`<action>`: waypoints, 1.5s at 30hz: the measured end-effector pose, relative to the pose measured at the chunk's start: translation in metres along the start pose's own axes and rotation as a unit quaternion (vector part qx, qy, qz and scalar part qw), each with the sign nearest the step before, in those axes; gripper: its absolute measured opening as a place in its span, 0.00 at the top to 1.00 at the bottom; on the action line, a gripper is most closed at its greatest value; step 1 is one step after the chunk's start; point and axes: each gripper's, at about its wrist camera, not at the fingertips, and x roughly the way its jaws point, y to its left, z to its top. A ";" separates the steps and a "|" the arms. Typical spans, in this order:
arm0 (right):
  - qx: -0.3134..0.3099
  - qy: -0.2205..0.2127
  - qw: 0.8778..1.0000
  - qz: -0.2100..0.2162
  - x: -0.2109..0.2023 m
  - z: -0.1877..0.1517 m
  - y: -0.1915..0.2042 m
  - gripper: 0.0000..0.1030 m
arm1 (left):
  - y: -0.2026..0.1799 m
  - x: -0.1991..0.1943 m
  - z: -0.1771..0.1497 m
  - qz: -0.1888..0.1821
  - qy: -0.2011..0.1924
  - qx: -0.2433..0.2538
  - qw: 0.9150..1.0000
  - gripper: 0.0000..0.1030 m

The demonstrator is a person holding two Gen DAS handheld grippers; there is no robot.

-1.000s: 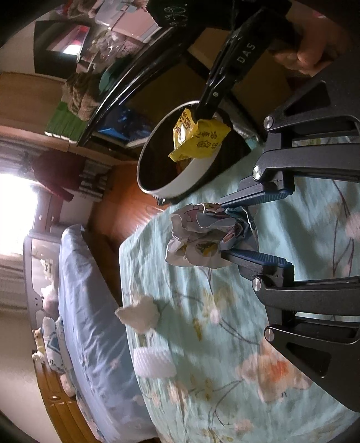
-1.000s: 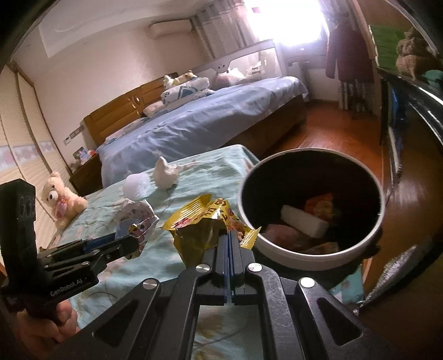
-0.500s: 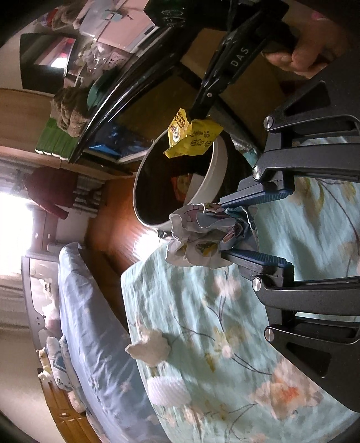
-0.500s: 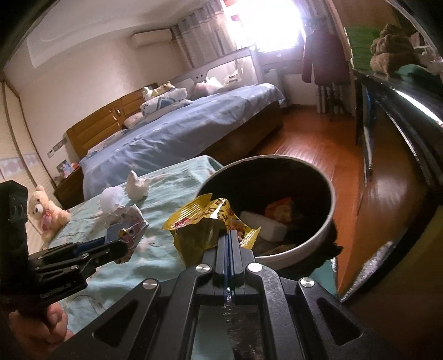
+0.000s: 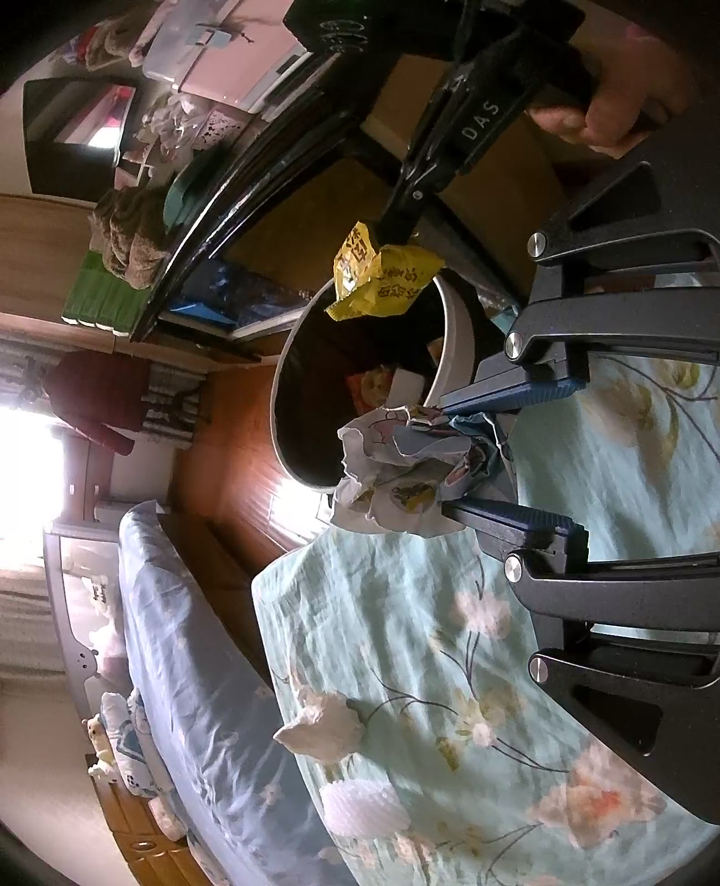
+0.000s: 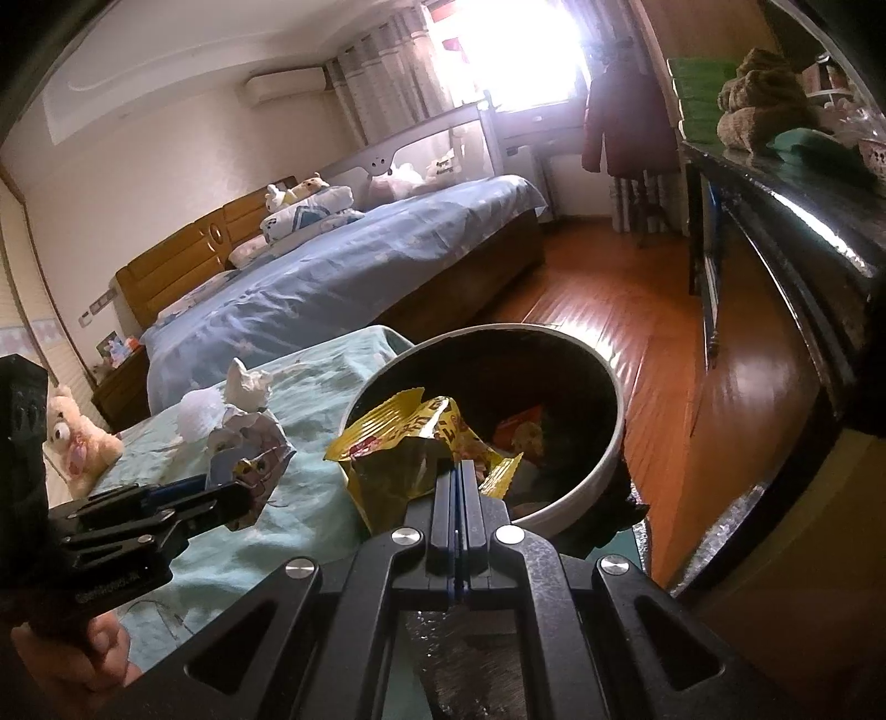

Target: Collect trash

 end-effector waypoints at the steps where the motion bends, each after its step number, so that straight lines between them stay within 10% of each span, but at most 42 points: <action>1: 0.000 -0.001 1.000 -0.001 0.000 0.000 -0.001 1.00 | -0.001 0.000 0.001 0.000 0.000 0.001 1.000 0.72; 45: 0.002 0.039 0.998 -0.044 0.056 0.032 -0.028 0.99 | -0.029 0.059 0.038 -0.009 0.031 0.034 0.999 0.72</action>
